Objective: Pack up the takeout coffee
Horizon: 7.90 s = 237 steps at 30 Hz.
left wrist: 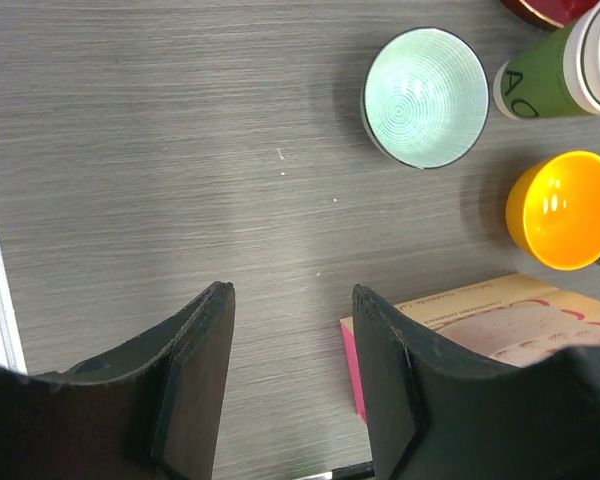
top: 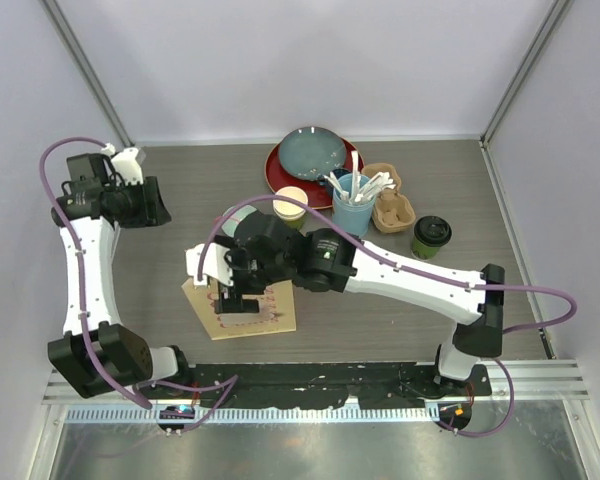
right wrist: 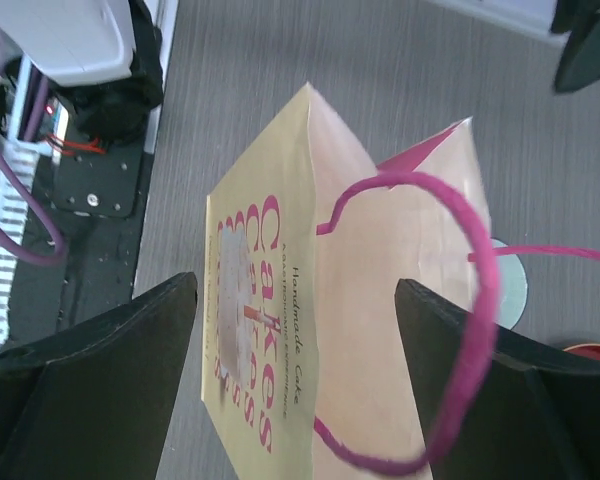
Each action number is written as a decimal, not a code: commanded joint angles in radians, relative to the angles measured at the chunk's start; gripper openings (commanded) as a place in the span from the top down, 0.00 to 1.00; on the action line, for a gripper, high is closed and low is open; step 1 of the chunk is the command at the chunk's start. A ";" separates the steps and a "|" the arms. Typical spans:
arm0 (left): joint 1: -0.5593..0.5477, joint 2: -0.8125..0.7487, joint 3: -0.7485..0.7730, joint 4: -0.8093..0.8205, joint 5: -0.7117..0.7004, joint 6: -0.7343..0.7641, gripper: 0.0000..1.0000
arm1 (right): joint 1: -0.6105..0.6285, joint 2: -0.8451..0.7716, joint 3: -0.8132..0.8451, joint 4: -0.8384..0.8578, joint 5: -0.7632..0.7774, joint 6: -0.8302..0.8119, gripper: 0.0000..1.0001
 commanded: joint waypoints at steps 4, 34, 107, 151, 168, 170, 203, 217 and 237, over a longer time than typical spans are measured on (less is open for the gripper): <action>-0.078 0.016 0.044 -0.024 -0.064 0.031 0.44 | -0.009 -0.205 0.193 0.042 0.072 0.233 0.14; -0.141 -0.021 0.034 -0.035 -0.088 0.064 0.43 | -1.230 0.101 -0.114 0.176 0.023 0.970 0.43; -0.170 -0.072 -0.100 0.043 -0.038 0.228 0.43 | -1.111 0.336 -0.099 0.065 0.333 1.296 0.50; -0.171 -0.055 -0.034 -0.015 -0.008 0.242 0.43 | -1.111 0.123 -0.102 0.103 0.416 1.141 0.99; -0.170 -0.067 0.145 -0.191 0.076 0.303 0.44 | -1.097 -0.067 0.042 0.094 0.456 0.924 0.99; -0.170 -0.072 0.193 -0.228 0.113 0.323 0.44 | -1.083 -0.093 0.076 0.080 0.482 0.898 0.99; -0.584 -0.078 0.077 -0.388 -0.027 0.530 0.37 | -0.623 -0.198 0.299 -0.013 0.261 0.777 0.99; -0.598 -0.130 0.112 -0.373 0.047 0.461 1.00 | -0.499 -0.284 0.187 0.128 -0.044 0.775 0.99; -0.598 -0.133 0.090 -0.324 0.059 0.298 1.00 | -0.397 -0.466 -0.445 0.962 -0.340 1.002 0.99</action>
